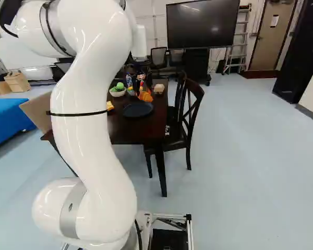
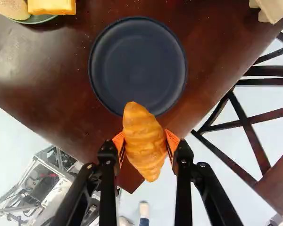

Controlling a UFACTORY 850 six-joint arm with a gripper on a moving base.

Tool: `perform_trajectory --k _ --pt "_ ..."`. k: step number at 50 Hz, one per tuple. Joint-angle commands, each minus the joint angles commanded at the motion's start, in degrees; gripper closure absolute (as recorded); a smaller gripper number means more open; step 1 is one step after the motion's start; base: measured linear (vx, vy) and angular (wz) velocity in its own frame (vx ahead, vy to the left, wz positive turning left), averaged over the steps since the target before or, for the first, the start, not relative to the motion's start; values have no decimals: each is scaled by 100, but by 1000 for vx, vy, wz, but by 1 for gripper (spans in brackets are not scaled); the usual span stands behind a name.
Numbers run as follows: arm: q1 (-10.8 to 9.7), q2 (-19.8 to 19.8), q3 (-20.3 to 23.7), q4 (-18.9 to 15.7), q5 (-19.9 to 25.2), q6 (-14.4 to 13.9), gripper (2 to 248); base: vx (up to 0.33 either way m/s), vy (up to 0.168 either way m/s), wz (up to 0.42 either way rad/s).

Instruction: Move the croissant to the empty plate

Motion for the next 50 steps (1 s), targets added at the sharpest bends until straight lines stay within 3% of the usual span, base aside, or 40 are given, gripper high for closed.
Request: perform_trajectory --k 22,50 --pt "242 -540 -642 -9 0 0 124 0 0 0" --pt "303 -932 -712 -9 86 0 124 0 0 0"
